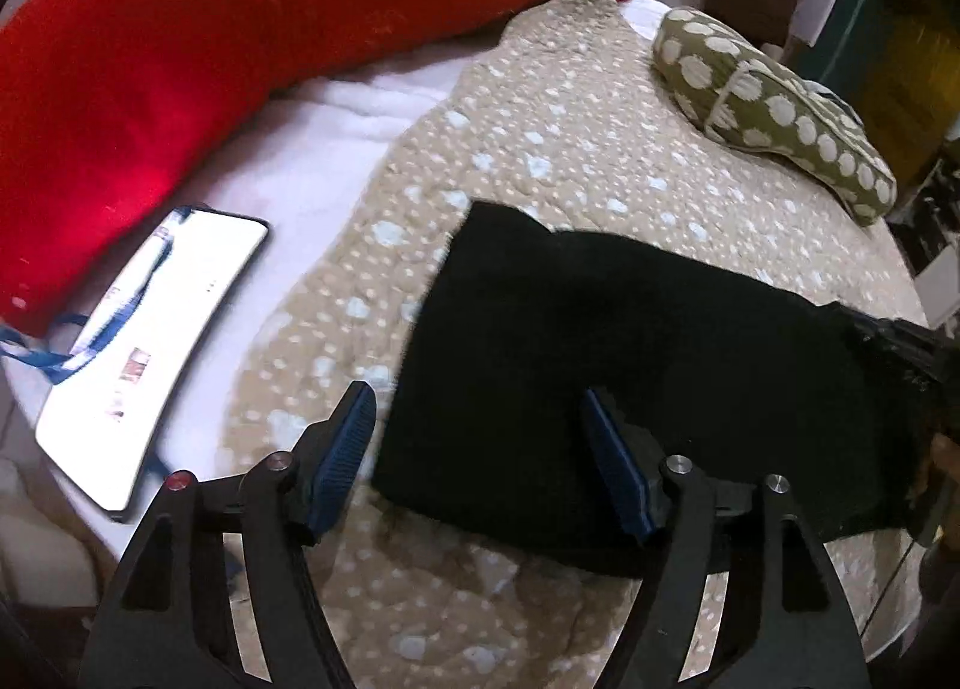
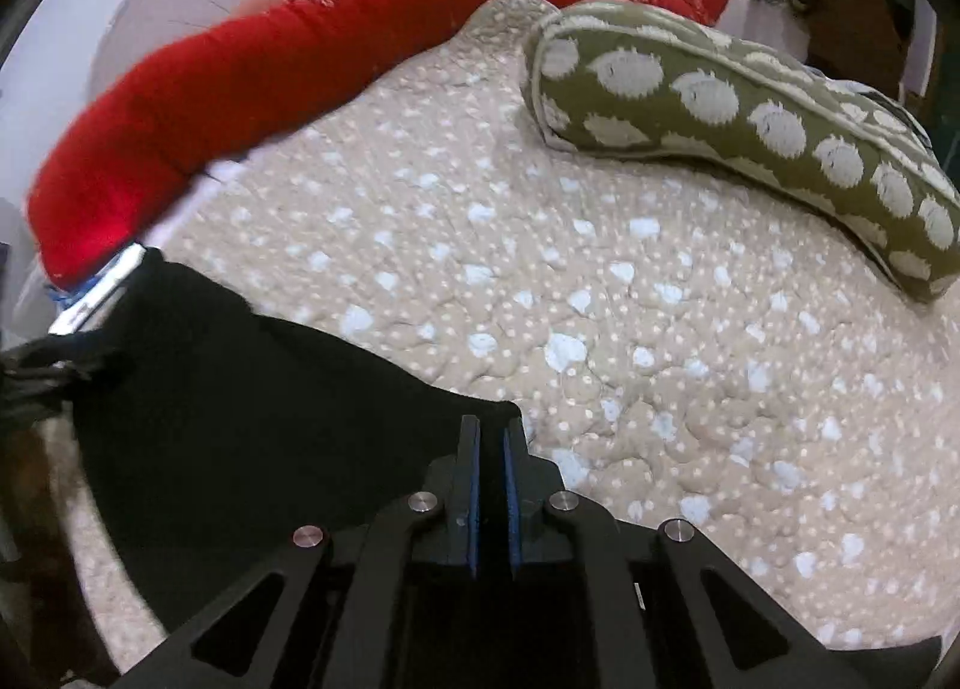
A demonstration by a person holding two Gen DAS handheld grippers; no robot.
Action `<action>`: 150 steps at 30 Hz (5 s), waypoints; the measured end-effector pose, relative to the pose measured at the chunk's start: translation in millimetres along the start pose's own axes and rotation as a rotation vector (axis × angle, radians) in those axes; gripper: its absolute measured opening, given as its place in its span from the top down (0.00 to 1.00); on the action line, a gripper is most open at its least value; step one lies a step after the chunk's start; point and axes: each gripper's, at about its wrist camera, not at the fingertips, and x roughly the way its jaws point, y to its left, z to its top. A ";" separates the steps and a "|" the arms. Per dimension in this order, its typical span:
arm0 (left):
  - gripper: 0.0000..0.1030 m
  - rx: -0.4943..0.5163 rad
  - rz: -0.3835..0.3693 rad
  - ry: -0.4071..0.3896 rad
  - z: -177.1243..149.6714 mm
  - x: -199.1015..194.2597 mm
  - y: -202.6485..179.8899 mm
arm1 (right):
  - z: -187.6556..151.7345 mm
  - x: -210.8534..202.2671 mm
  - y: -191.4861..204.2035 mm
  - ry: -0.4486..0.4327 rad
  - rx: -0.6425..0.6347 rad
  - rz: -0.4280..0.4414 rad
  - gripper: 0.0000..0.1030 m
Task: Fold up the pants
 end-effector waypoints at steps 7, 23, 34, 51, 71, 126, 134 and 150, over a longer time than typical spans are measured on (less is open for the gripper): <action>0.30 0.043 0.065 -0.086 20.8 -12.8 -12.2 | 8.0 -47.3 22.4 -0.117 -0.003 0.040 0.90; 0.30 0.005 0.083 -0.023 16.3 13.0 -12.4 | 18.8 6.9 56.1 -0.013 -0.001 0.059 0.90; 0.30 0.054 -0.001 -0.072 -22.2 -17.4 -51.1 | -56.0 -29.8 71.9 0.045 -0.044 0.088 0.85; 0.31 0.154 0.015 -0.121 -36.5 -41.4 -101.5 | -93.8 -77.8 38.9 0.027 0.017 0.023 0.80; 0.31 0.440 -0.168 -0.012 -66.4 -4.4 -261.7 | -253.0 -192.2 -128.0 -0.115 0.590 -0.074 0.73; 0.29 0.450 -0.135 0.024 -58.8 3.2 -240.2 | -172.5 -129.4 -105.8 0.106 0.153 -0.241 0.83; 0.29 0.388 -0.088 0.015 -48.8 -6.6 -212.7 | -144.5 -129.6 -76.7 0.060 0.124 -0.126 0.83; 0.29 0.323 -0.071 0.013 -48.2 -4.0 -186.7 | -115.8 -122.5 -21.0 0.041 0.024 -0.070 0.83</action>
